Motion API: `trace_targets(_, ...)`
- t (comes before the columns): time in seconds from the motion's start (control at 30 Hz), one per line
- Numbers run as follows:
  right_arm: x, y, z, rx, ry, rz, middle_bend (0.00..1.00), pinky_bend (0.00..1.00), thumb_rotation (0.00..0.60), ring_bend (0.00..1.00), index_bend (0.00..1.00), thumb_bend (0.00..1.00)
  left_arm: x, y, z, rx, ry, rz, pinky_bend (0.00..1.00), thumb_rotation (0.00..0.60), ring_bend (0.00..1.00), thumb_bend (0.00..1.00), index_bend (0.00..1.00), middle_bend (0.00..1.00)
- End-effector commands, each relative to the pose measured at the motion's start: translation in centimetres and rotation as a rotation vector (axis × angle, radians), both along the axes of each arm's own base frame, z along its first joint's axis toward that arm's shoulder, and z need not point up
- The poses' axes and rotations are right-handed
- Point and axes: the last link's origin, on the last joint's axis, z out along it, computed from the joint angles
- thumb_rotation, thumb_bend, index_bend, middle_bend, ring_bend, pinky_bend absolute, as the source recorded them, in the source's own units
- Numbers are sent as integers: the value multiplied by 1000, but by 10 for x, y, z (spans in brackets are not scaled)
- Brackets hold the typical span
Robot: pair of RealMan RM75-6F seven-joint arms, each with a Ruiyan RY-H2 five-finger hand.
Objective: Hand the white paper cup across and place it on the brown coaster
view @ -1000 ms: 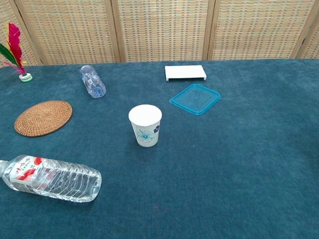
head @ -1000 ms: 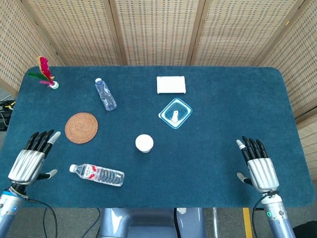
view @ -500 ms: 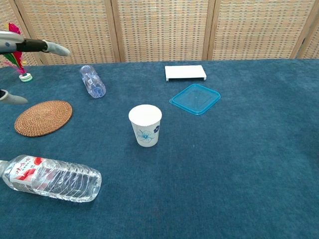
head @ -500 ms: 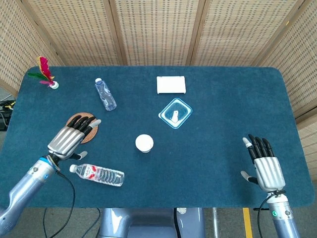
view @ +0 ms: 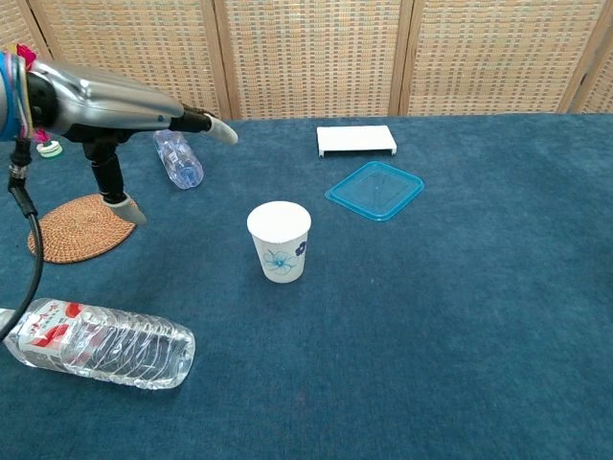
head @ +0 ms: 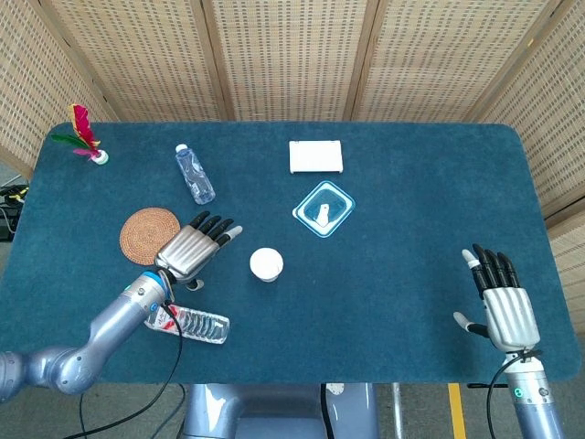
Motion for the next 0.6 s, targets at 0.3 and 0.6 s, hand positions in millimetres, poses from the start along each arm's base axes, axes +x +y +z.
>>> trace_targets(0.3,-2,1,5,-6,-23,-1,0,0,600,0,25,83,23,3,-38,-6,96,0,0,600,0,171,0,0)
trace_targets(0.6,-6,1,10,-14,-41,-7,0,0,600,0,27,84,43,7,-68,-21,108,-4,0,600,0,172,0,0)
